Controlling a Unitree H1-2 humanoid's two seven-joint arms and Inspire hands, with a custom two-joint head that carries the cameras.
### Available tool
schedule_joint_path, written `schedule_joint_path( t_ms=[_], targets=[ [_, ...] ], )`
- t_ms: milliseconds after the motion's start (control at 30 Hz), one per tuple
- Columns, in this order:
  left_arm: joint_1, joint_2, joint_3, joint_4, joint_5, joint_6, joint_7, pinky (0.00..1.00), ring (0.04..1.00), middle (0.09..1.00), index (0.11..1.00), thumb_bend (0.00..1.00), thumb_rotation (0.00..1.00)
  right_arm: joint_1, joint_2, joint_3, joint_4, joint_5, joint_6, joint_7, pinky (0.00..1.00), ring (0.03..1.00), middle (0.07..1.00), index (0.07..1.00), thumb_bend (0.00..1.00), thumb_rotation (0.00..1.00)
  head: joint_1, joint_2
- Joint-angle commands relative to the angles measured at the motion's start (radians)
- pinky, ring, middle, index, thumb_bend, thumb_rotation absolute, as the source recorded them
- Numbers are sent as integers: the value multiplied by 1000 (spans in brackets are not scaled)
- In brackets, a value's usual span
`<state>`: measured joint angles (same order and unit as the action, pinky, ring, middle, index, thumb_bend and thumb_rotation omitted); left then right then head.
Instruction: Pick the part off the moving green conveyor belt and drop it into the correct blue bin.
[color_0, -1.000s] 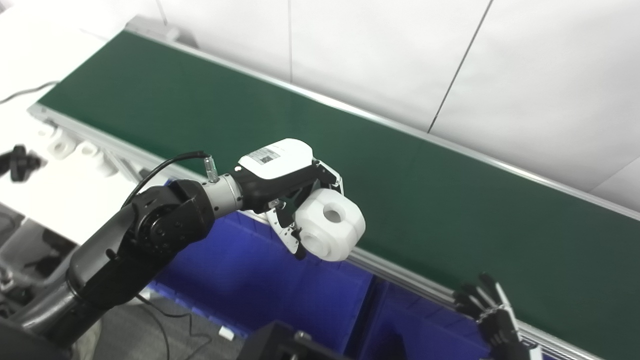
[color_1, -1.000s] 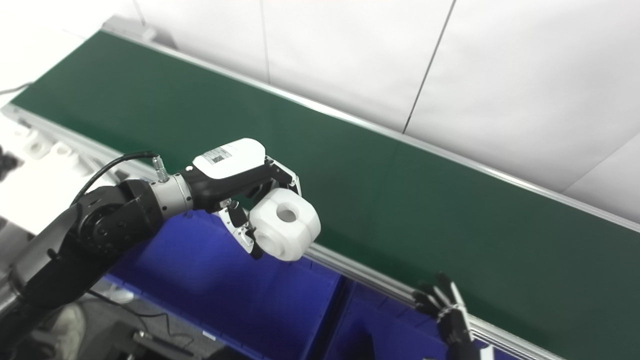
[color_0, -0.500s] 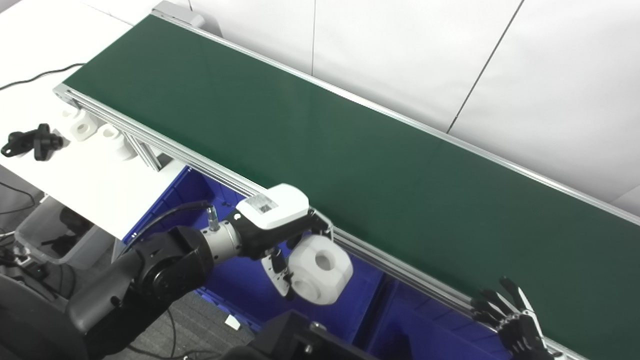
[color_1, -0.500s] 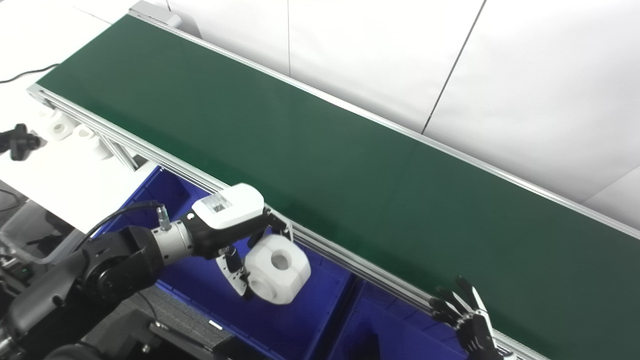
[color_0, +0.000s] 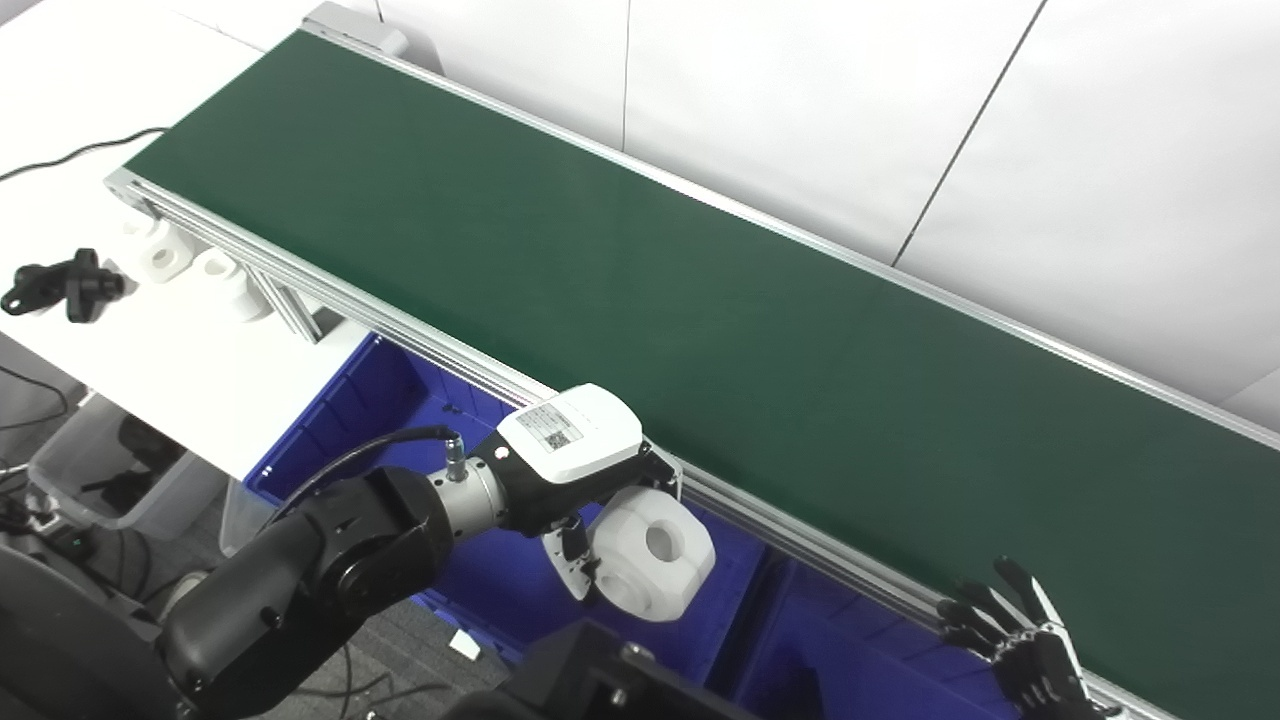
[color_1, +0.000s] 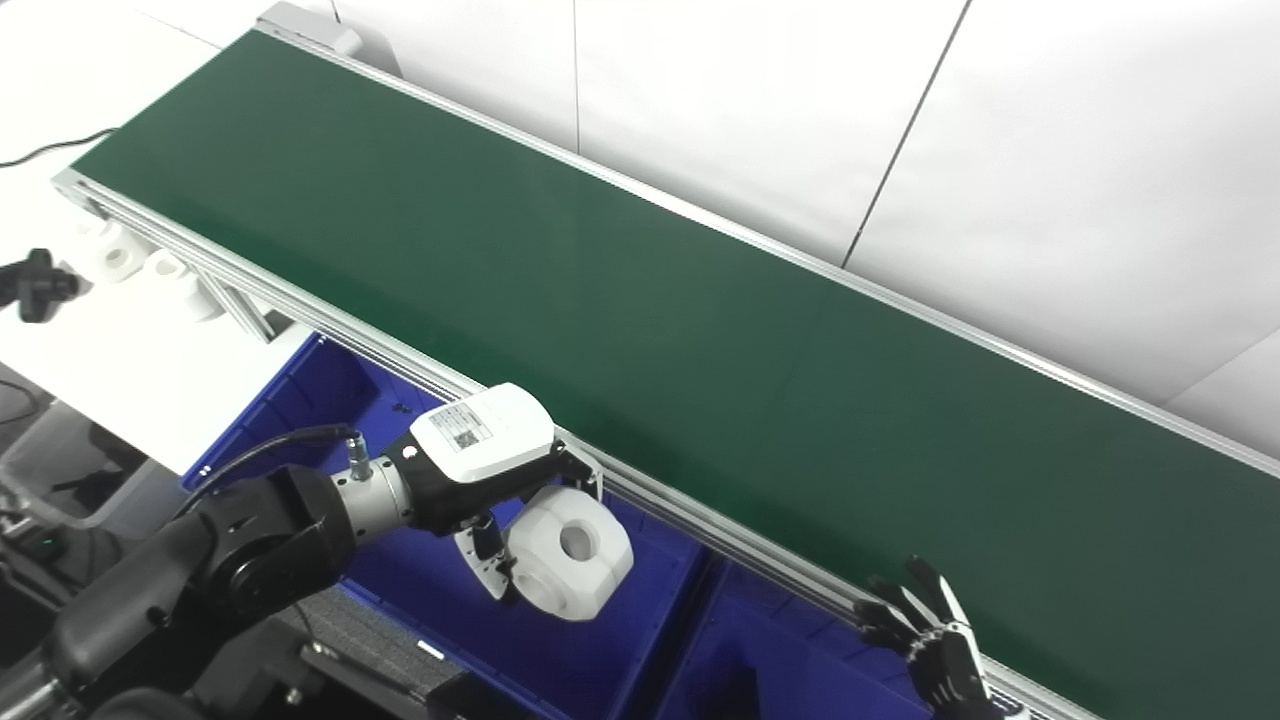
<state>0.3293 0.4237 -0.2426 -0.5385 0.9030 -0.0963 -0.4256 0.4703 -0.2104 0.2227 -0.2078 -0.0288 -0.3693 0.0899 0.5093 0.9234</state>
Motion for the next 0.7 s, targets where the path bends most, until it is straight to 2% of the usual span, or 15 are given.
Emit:
schedule_joint_path(
  t_ms=[0,33,67,100,133,200,367,500,667],
  targets=[
    [-11,6,9,-38,9,15,-25,376,452,472,509,522,0,6,8,-8,-36,-3,5,9,658,714,780,887,843,860,-2,-1],
    [-11,8,9,-43,11,18,-36,455,547,595,604,764,211,6,9,-9,-35,-2,4,11,659,715,782,889,840,856,-2,-1],
    [-13,16,6,-53,39,16,-58,463,557,607,613,788,232,6,10,-10,-36,-1,6,13,659,716,782,889,840,856,-3,0],
    [-16,20,4,-65,63,19,-83,559,643,688,688,898,414,7,10,-11,-37,-2,8,14,658,716,783,890,841,855,-3,0],
    [-18,21,4,-73,80,21,-101,610,688,727,724,949,489,7,11,-12,-38,-3,10,16,658,716,784,890,841,856,-4,-1],
    [-18,21,8,-80,91,11,-107,664,737,769,761,991,571,7,13,-13,-38,-2,11,19,658,717,783,889,844,859,-6,0],
    [-11,19,16,-81,99,-1,-95,699,771,793,788,1000,618,9,16,-16,-40,-2,13,23,654,716,783,888,838,854,-8,0],
    [-10,22,23,-83,92,-12,-90,687,766,790,784,1000,639,10,17,-18,-41,-7,12,25,651,714,783,889,837,856,-9,1],
    [-11,24,32,-105,87,-11,-113,687,763,785,785,1000,659,12,19,-19,-45,-4,14,27,650,712,778,888,837,851,-13,3]
  ],
)
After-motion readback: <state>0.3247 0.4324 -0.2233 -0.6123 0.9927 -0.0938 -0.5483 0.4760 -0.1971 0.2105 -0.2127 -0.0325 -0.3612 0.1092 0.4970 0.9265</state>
